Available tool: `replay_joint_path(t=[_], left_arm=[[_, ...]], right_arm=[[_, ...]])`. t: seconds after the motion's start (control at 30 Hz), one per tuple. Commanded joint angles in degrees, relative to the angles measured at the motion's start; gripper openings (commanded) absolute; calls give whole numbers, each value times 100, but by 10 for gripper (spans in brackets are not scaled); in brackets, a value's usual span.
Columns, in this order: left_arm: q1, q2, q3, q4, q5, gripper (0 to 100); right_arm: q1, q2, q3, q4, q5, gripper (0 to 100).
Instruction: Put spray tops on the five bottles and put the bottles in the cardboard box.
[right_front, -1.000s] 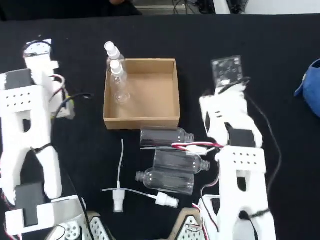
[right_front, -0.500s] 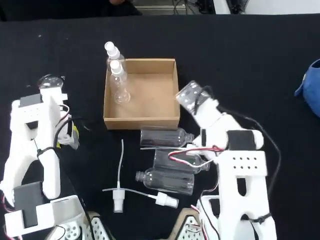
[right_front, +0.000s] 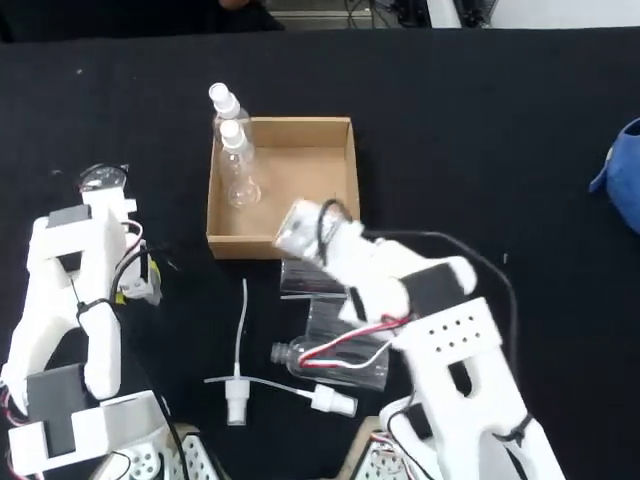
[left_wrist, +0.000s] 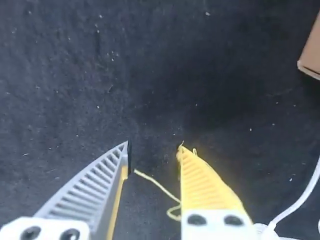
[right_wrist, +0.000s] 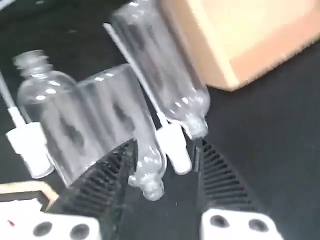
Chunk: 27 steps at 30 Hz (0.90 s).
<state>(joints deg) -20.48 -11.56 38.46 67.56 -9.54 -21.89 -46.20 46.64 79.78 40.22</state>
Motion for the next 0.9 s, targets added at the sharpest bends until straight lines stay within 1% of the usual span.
replay_joint_path(t=[0.0,0.07,0.13,0.23,0.3,0.4,0.53,0.63,0.87], left_arm=[[-4,-237,101,-185,123,30],[-4,-237,110,-185,246,30],[4,-237,110,-185,264,44],[119,-237,127,-185,299,126],[119,-237,171,-264,299,162],[57,-237,295,-510,299,152],[84,-237,356,-580,308,148],[57,-237,356,-580,308,148],[57,-237,347,-589,308,148]], right_arm=[[-651,866,189,35,44,172],[-897,866,382,35,35,173],[-985,866,541,18,35,205],[-985,866,760,-185,35,260],[-985,866,927,-457,44,251],[-985,866,1174,-826,281,247],[-958,866,1393,-1037,527,247],[-747,866,1367,-1037,695,247],[0,866,1393,-993,1248,247]])
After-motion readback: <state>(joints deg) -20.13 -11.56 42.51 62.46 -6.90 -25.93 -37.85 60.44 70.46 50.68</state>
